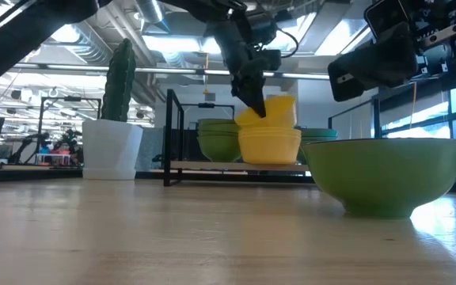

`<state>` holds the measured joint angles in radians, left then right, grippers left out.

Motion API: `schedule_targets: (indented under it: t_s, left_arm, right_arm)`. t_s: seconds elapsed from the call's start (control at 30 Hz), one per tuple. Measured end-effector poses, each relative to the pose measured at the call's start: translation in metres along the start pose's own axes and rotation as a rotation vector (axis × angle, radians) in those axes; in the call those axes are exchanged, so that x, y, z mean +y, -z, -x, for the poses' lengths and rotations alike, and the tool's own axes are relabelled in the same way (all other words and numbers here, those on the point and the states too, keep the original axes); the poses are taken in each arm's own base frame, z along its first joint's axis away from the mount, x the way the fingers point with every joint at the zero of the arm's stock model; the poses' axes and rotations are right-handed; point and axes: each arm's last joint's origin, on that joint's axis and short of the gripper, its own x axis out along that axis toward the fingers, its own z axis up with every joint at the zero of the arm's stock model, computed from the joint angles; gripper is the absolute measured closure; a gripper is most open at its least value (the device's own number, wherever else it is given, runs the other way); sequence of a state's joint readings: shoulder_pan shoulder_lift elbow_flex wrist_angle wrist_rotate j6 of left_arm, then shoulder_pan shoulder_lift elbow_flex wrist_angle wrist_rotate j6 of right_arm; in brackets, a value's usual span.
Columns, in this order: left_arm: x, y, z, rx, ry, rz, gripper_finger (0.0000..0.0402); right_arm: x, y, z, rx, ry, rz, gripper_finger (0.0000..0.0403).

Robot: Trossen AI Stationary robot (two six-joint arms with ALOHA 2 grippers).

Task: Pick & Place Mini bowls
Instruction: Stack the yellow bowl on top of the yellow bowl on the shelf, then stack the red patterned bowl on top of the red patterned bowl on the shelf

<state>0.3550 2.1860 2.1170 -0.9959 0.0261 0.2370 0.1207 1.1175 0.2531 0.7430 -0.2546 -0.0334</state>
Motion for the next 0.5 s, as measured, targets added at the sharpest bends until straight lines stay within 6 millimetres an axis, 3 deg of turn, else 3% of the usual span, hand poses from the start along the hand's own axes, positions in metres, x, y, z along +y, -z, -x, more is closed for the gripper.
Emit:
schedule_targets:
  t_s: [0.5]
  left_arm:
    - [-0.0005, -0.0052, 0.0074, -0.029, 0.006, 0.000, 0.0273]
  right_arm:
    - [0.0001, 0.0007, 0.0000, 0.007, -0.001, -0.016, 0.0395]
